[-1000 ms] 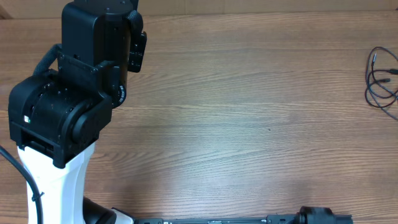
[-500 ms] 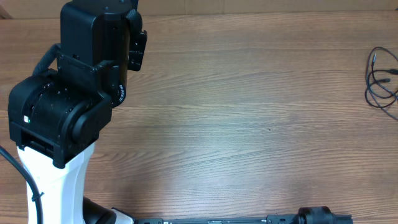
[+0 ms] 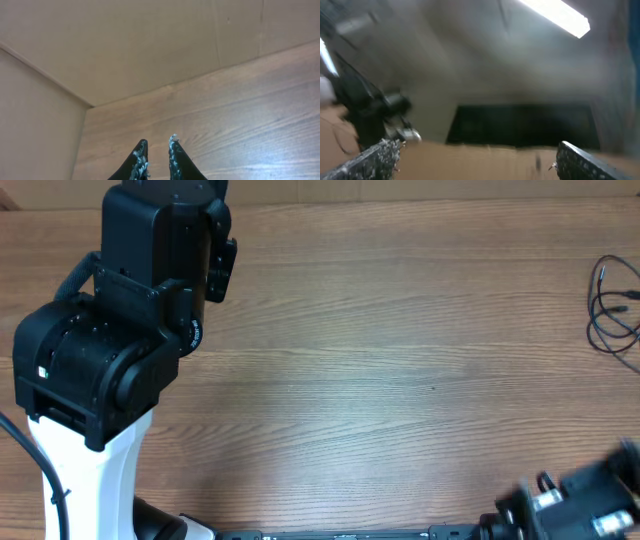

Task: Untangle cables

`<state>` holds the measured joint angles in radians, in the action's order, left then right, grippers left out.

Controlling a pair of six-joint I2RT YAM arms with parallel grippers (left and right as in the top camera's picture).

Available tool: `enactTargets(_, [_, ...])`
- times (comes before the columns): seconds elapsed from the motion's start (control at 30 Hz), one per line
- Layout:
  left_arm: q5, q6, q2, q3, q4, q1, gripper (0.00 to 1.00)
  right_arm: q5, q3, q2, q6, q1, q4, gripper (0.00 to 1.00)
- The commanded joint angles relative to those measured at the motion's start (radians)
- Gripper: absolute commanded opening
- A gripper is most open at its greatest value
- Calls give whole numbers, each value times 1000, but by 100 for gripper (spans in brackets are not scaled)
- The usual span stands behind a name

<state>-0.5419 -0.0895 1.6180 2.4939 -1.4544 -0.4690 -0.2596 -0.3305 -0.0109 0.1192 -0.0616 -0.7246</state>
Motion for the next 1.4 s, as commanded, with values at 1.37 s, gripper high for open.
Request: enactTargets(1.37, [15, -12, -2, 8, -26, 5, 29, 533, 264, 4, 64, -5, 45, 100])
